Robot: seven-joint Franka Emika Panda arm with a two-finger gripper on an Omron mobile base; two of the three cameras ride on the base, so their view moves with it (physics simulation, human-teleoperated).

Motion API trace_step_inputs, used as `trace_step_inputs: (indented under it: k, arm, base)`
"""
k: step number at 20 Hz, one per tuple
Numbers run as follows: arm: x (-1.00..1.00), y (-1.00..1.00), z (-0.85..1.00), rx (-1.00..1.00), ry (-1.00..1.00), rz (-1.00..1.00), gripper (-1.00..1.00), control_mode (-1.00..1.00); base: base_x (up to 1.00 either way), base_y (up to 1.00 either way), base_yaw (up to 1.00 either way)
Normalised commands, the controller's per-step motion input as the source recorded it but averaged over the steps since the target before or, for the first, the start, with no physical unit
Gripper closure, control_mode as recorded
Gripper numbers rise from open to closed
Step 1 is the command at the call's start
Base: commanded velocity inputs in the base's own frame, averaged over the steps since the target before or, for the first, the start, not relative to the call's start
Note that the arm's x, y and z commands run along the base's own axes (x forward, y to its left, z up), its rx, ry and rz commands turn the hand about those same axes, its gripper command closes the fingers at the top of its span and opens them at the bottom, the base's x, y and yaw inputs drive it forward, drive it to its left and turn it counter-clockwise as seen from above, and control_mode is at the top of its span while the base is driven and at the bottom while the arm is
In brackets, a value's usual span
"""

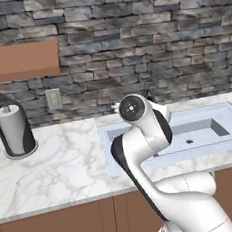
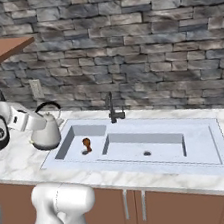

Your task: Open the cabinet, pick the kettle from the cabinet, and place it in the sink.

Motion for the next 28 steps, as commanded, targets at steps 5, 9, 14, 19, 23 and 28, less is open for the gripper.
trace_step_inputs:
  k: [5,9,14,19,23,28]
  arm:
    - [0.25,0.00,-0.14,0.00,0.01,-0.13,1.00,-1.00]
    - [0.18,-0.01,-0.18,0.00,0.00,-0.10,1.00,-1.00]
    - [0.11,0.02,-0.26,0.00,0.02,-0.07,1.00,-1.00]
    - [0.11,0.00,-0.23,0.00,0.07,-0.02,1.00,-1.00]
    - [0.08,-0.04,-0.11,0.00,0.10,0.00,1.00,-1.00]
    - [0.06,-0.11,-0.14,-0.03,0.00,0.00,1.00,-1.00]
  base:
    - [0.00,0.00,0.00]
    - [0.00,0.00,0.00]
    - [0.00,0.00,0.00]
    - [0.00,0.00,0.00]
    - [0.00,0.00,0.00]
    - [0.00,0.00,0.00]
